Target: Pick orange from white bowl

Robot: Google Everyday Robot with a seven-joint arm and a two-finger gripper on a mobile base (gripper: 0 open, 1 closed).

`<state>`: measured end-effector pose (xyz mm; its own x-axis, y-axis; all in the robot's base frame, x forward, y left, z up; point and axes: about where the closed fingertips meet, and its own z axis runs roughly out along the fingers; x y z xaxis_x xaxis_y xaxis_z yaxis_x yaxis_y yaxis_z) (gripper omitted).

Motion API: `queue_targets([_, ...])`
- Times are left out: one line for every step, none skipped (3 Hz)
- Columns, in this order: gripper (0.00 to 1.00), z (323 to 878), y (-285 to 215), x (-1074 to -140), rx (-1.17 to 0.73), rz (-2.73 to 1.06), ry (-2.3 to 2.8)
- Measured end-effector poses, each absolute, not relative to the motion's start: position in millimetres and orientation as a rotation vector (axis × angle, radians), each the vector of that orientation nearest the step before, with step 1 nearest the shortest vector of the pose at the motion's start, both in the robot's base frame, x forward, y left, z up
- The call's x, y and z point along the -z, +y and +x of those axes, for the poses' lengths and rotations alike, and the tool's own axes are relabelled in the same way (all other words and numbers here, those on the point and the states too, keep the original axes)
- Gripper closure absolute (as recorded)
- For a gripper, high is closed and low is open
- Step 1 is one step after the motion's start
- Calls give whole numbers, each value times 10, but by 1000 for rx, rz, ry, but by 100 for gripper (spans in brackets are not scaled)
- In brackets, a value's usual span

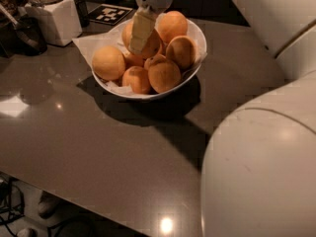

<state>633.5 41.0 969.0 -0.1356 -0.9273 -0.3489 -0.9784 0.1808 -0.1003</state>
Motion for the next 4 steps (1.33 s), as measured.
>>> queue_targets([100, 6224, 312, -9789, -306, -1786, 2065])
queue_targets([100, 6034, 159, -9838, -431, -1766, 2004])
queue_targets([100, 5804, -22, -9923, -521, -1733, 1972])
queue_targets([100, 5548, -159, -10027, -565, -1701, 1957])
